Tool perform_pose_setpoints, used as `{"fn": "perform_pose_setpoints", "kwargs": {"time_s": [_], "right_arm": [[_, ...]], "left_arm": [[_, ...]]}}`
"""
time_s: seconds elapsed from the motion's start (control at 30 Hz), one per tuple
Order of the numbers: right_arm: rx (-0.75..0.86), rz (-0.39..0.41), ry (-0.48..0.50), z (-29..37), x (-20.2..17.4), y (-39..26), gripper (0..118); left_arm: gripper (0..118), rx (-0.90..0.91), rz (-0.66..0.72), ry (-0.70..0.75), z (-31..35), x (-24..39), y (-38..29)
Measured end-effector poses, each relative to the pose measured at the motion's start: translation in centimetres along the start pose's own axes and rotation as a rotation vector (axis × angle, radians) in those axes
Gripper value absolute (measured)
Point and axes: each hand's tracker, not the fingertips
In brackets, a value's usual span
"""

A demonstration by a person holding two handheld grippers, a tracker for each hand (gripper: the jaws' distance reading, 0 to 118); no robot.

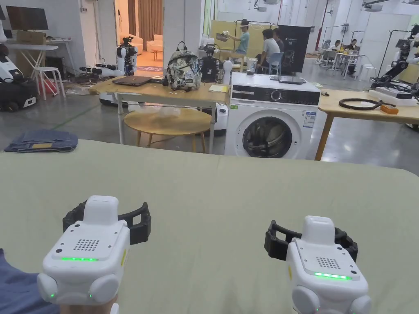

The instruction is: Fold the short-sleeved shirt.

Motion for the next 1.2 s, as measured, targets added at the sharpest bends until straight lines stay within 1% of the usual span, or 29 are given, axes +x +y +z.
{"fn": "perform_pose_setpoints", "kwargs": {"time_s": [0.17,0.23,0.27,0.33,0.4,0.47,0.57,0.6,0.63,0.67,0.73,0.77,0.8,0.87,0.93,0.97,1.0,1.07,1.13,1.2], "right_arm": [[-0.018,0.074,-0.029,-0.5,-0.2,-0.7,118],[-0.023,0.064,-0.029,-0.5,0.0,-0.7,118],[-0.027,0.041,-0.022,-0.2,0.1,-0.5,118],[-0.036,-0.033,-0.01,0.0,0.5,-0.3,118],[-0.037,-0.115,-0.003,0.3,1.1,0.1,118],[-0.048,-0.245,0.017,0.4,2.0,0.5,118],[-0.061,-0.474,0.049,-0.2,3.4,0.4,118],[-0.062,-0.517,0.051,-0.2,3.6,0.4,118],[-0.054,-0.494,0.045,-0.3,3.5,0.6,118],[-0.041,-0.416,0.045,-0.7,3.3,0.7,118],[0.009,-0.015,0.028,-0.8,1.5,1.5,118],[0.043,0.242,-0.012,-0.8,-0.1,1.5,118],[0.102,0.484,-0.035,0.0,-1.6,1.5,118],[0.203,0.914,-0.065,0.0,-3.0,0.1,118],[0.306,1.245,-0.112,0.5,-3.7,-1.1,118],[0.356,1.37,-0.125,0.5,-3.7,-1.7,118],[0.389,1.443,-0.124,0.5,-3.6,-2.2,118],[0.379,1.484,-0.113,0.3,-3.5,-2.7,118],[0.32,1.432,-0.094,0.1,-3.6,-2.6,118],[0.253,1.273,-0.084,0.0,-3.5,-2.2,118]], "left_arm": [[104,-0.012,-0.014,0.001,0.0,0.1,-0.1],[104,-0.015,-0.011,-0.001,0.1,0.0,-0.1],[104,-0.017,0.002,-0.006,0.2,-0.2,-0.1],[104,-0.02,0.063,-0.018,0.1,-0.7,0.0],[104,-0.024,0.158,-0.029,0.1,-1.4,0.0],[104,-0.024,0.287,-0.037,0.1,-2.3,0.1],[104,-0.033,0.493,-0.078,-0.1,-3.6,-0.1],[104,-0.041,0.52,-0.077,-0.1,-3.7,-0.1],[104,-0.041,0.454,-0.061,0.0,-3.4,0.1],[103,-0.048,0.32,-0.017,0.1,-2.5,0.5],[103,-0.063,-0.069,0.055,-0.1,0.0,1.1],[103,-0.055,-0.303,0.084,-0.1,1.4,1.0],[103,-0.035,-0.504,0.1,-0.2,2.6,0.6],[102,0.001,-0.829,0.131,-0.4,4.1,-0.5],[102,0.046,-1.09,0.167,-0.2,4.9,-1.4],[102,0.069,-1.192,0.17,0.1,5.2,-1.6],[102,0.09,-1.252,0.173,0.2,5.2,-1.7],[102,0.113,-1.321,0.154,0.5,5.3,-1.9],[102,0.106,-1.277,0.139,-0.5,4.5,-2.1],[102,0.081,-1.12,0.118,-0.5,4.0,-1.8]]}}
